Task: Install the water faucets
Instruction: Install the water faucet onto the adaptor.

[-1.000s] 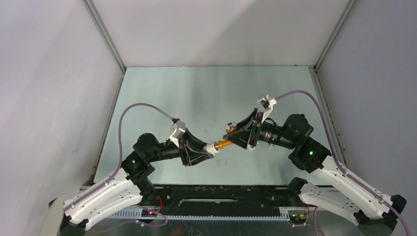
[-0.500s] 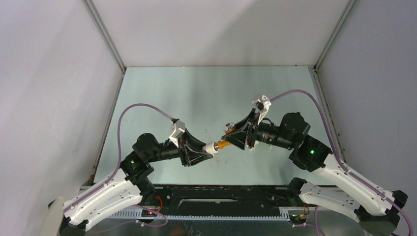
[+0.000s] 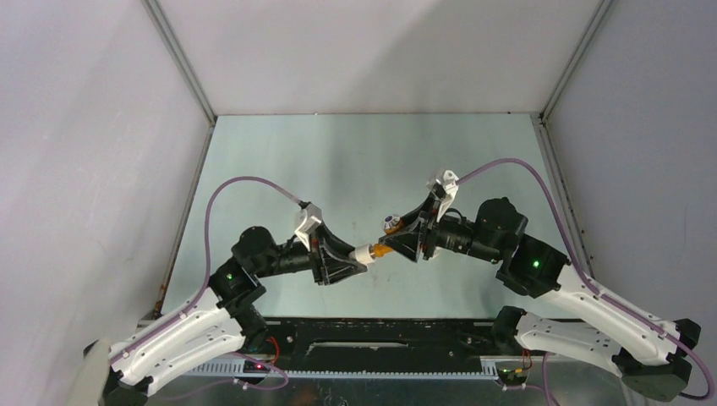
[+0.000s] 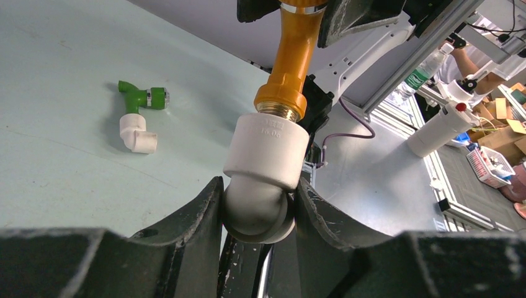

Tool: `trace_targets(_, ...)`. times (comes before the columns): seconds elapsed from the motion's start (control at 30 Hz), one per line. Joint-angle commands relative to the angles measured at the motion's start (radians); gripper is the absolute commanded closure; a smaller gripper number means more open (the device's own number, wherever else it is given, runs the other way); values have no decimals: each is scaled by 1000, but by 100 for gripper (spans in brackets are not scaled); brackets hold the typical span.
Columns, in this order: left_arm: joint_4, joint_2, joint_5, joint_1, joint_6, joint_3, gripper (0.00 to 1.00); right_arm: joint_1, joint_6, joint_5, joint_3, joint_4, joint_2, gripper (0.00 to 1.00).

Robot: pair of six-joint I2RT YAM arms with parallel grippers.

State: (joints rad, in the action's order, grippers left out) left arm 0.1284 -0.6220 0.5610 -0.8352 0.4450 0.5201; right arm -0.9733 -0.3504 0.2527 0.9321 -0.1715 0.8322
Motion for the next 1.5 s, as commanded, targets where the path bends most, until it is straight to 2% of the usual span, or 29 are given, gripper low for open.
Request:
trace_targets(0.0, 88, -5, -1, 1, 22, 80, 100, -33, 10, -18, 40, -1, 14, 100)
trace_targets(0.33, 107, -16, 21, 2, 35, 89, 100, -47, 54, -4, 39, -12, 33, 100)
trace_targets(0.53, 90, -14, 24, 2, 3, 86, 100, -1, -95, 23, 6, 50, 37, 100)
trace_targets(0.83, 40, -26, 6, 1, -62, 107, 100, 24, -295, -29, -5, 11, 49, 100)
trace_targets(1.23, -74, -75, 14, 0, -192, 162, 100, 52, -418, -30, -6, -40, 113, 100)
trace_targets(1.47, -89, -77, 14, -5, -296, 174, 100, 101, -494, 5, -60, 41, 114, 100)
